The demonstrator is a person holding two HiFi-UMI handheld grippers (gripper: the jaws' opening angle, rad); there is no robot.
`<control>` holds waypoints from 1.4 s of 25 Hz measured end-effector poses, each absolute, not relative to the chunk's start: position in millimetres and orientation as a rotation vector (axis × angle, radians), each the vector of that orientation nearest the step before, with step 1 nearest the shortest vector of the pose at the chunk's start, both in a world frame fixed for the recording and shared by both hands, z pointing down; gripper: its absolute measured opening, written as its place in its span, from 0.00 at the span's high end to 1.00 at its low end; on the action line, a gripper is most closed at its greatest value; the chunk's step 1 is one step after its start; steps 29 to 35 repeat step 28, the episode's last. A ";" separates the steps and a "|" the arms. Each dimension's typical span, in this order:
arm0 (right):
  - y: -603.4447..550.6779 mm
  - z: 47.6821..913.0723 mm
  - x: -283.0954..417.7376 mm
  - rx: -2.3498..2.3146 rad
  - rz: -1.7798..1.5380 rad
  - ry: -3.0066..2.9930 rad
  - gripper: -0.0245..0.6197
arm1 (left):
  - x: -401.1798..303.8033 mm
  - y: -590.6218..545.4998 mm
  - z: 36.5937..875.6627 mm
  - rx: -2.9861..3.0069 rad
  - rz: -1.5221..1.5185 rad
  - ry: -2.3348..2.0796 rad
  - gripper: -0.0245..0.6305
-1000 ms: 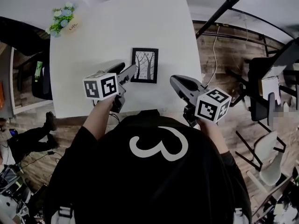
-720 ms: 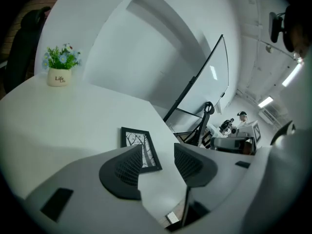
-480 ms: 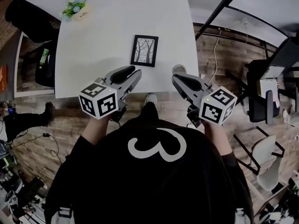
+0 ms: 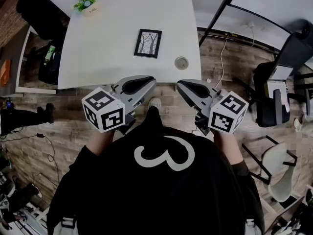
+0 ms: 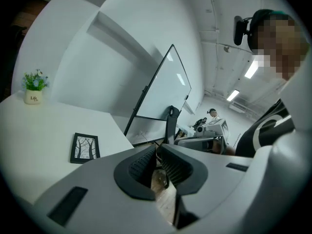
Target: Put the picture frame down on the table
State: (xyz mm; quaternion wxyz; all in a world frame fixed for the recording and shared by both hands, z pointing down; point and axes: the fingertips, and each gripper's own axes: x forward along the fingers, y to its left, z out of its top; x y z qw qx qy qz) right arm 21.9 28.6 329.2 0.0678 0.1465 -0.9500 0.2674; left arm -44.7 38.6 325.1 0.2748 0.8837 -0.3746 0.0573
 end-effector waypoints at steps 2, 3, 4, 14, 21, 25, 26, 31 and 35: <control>38.5 321.8 25.6 0.442 0.781 -2.882 0.93 | -35.7 49.1 318.8 2.406 0.158 -1.002 0.90; 42.7 319.5 28.3 0.453 0.761 -2.885 0.93 | -31.5 53.8 315.3 2.418 0.154 -1.001 0.91; 46.7 318.1 31.4 0.467 0.740 -2.885 0.93 | -27.3 58.0 311.9 2.428 0.148 -1.000 0.91; 77.4 301.1 55.7 0.523 0.636 -2.931 0.93 | 4.5 92.5 286.2 2.539 0.133 -0.965 0.92; 93.2 296.0 65.7 0.555 0.579 -2.948 0.93 | 13.4 107.6 282.0 2.564 0.141 -0.958 0.92; 104.8 295.8 68.2 0.571 0.586 -2.938 0.93 | 15.0 118.3 281.4 2.562 0.134 -0.955 0.92; 107.8 295.4 68.8 0.572 0.585 -2.938 0.93 | 15.8 121.4 281.1 2.562 0.135 -0.954 0.92; 114.0 295.3 70.3 0.570 0.581 -2.941 0.93 | 17.4 127.9 280.9 2.562 0.136 -0.952 0.92; 114.0 295.3 70.3 0.570 0.581 -2.941 0.93 | 17.4 127.9 280.9 2.562 0.136 -0.952 0.92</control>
